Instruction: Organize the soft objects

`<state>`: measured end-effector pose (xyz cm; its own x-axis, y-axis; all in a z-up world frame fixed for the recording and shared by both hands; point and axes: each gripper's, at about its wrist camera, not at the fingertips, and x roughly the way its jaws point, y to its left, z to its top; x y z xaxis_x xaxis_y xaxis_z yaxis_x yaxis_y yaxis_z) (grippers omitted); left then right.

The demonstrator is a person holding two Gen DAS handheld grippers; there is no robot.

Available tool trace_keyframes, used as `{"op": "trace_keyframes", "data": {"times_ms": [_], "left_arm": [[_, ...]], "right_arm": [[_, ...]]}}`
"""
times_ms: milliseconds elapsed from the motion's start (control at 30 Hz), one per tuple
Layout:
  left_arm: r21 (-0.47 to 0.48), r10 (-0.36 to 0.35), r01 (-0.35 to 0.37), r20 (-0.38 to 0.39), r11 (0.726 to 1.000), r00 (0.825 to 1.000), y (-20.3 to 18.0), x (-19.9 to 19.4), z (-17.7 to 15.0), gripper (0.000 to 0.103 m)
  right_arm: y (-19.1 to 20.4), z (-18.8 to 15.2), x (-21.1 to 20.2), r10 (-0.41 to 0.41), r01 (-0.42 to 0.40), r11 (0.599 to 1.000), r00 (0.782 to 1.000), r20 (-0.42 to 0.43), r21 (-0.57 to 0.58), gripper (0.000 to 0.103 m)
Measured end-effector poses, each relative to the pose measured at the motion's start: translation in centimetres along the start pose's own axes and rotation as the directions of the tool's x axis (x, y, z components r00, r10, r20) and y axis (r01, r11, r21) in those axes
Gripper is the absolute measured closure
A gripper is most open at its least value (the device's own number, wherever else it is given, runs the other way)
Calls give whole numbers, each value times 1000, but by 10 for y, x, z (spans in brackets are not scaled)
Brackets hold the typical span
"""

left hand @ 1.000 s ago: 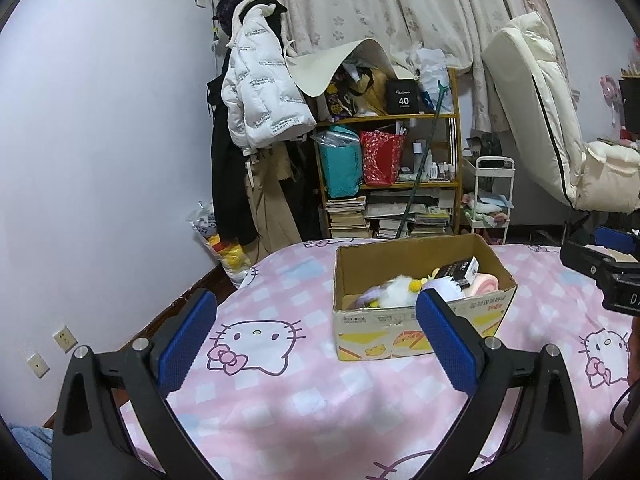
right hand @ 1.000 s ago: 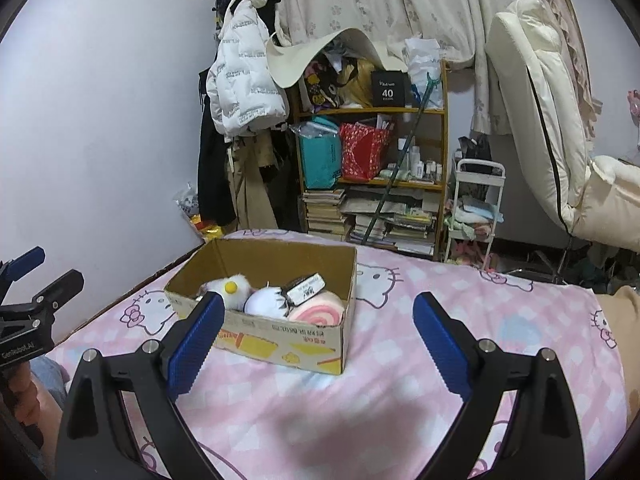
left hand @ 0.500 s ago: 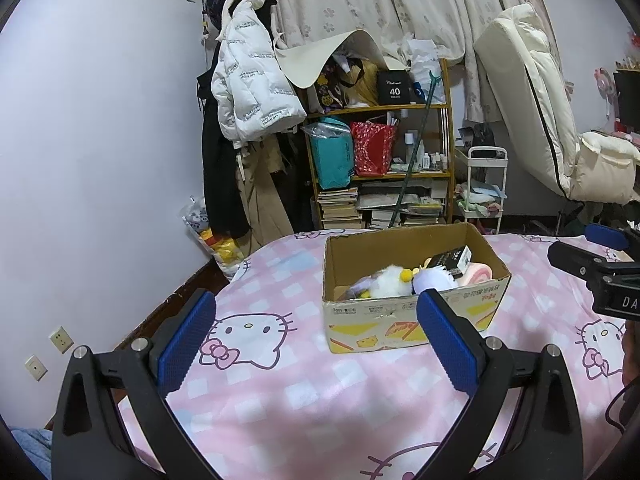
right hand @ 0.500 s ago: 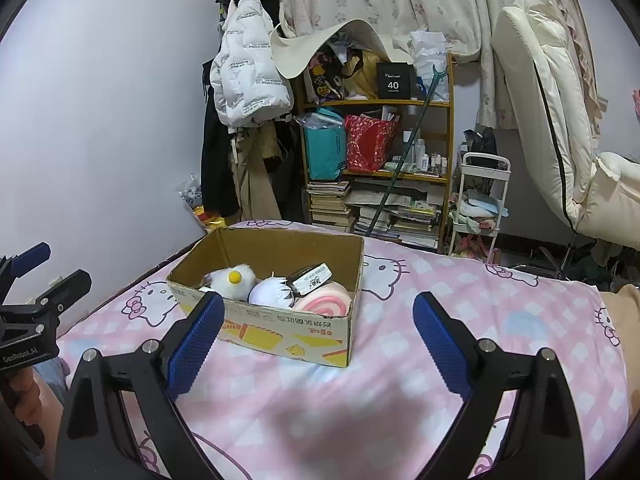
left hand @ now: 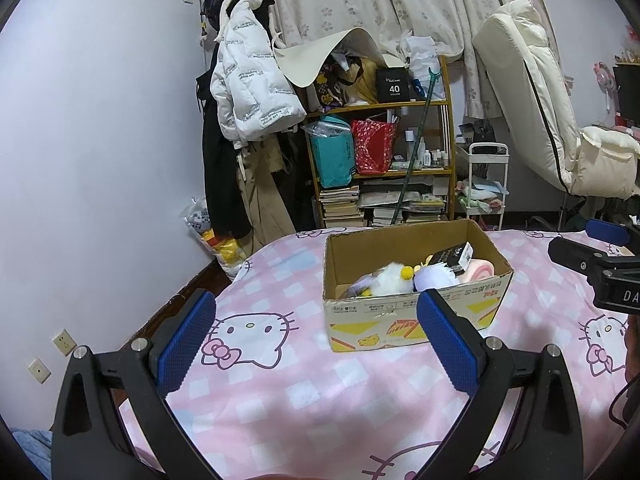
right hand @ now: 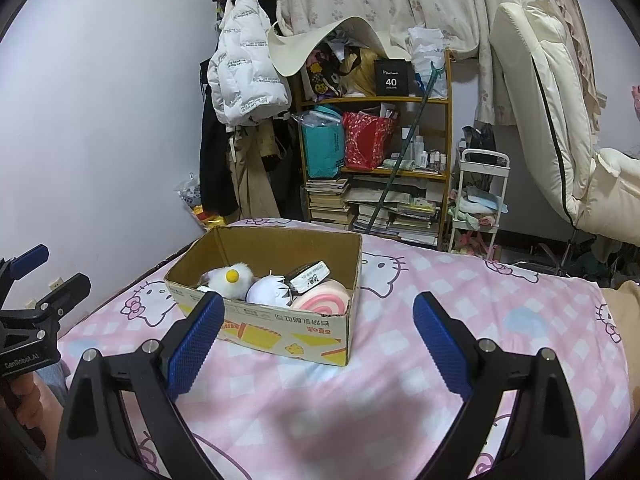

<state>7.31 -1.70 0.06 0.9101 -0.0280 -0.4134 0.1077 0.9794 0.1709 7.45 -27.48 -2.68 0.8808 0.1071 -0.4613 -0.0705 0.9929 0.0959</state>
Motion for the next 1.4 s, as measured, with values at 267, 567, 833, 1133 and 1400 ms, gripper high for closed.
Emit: {"op": "trace_keyframes", "data": {"times_ms": [267,567,833,1133,1400], "left_arm": [[-4,1,-1,-1,1000,1000,1,1,0,4],[-14,5,-5,-5,1000,1000,3,3,-3,4],[-15,6,-6,-8,1000,1000,4,4,-3,4],[-16,9,-9,-12,1000,1000,6,5,-4,4],[-15,6,-7,-11,1000,1000,7,7,-3,4]], "right_arm": [[0,1,0,0,0,1000,1000,-1,0,3],[-1,1,1,-4,4,1000,1000,-1,3,3],[-3,-1,2,-5,5,1000,1000,-2,6,3],[-3,0,2,-6,6,1000,1000,-1,6,3],[-5,-1,3,-8,8,1000,1000,-3,5,3]]}}
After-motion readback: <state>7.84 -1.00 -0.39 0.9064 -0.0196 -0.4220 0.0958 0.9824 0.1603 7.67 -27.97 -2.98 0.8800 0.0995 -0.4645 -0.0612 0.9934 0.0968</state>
